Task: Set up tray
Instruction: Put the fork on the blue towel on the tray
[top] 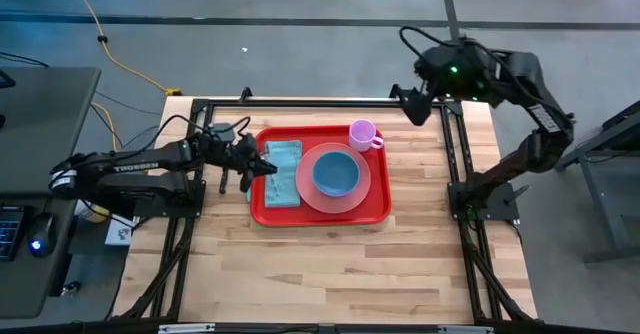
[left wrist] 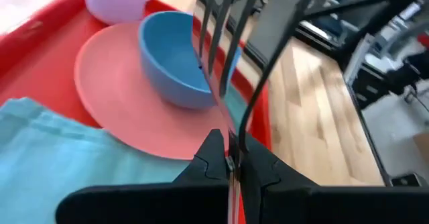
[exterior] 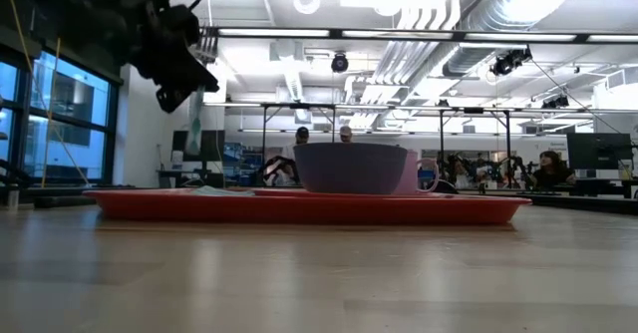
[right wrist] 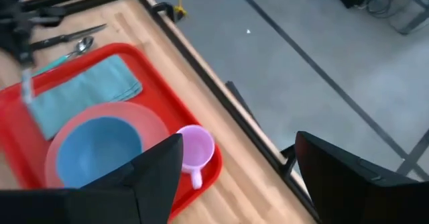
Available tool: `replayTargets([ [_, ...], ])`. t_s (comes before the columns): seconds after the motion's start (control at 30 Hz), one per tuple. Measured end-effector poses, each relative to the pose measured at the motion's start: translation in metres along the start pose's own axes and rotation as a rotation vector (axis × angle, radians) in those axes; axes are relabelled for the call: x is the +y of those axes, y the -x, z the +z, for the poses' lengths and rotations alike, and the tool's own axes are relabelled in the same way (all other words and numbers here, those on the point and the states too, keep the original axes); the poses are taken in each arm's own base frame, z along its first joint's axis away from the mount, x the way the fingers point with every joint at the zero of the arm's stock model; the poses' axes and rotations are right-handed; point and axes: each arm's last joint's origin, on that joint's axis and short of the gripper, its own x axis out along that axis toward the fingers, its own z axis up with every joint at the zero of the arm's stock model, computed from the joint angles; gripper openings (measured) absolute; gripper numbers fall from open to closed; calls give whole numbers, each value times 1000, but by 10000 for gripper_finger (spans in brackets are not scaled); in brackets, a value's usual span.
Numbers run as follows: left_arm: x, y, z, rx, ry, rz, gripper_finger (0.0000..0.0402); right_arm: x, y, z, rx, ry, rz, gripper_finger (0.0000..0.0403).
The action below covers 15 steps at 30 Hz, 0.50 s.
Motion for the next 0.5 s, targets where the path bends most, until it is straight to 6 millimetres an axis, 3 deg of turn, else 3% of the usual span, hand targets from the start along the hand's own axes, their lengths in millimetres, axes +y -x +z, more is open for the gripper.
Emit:
replayTargets([
  [0.3,25,-5,-1,21,69,-22,35,17,11,-12,51,75,12,266],
  [0.5,31,-13,-2,33,69,-51,35,6,43,-19,-92,57,2,266],
])
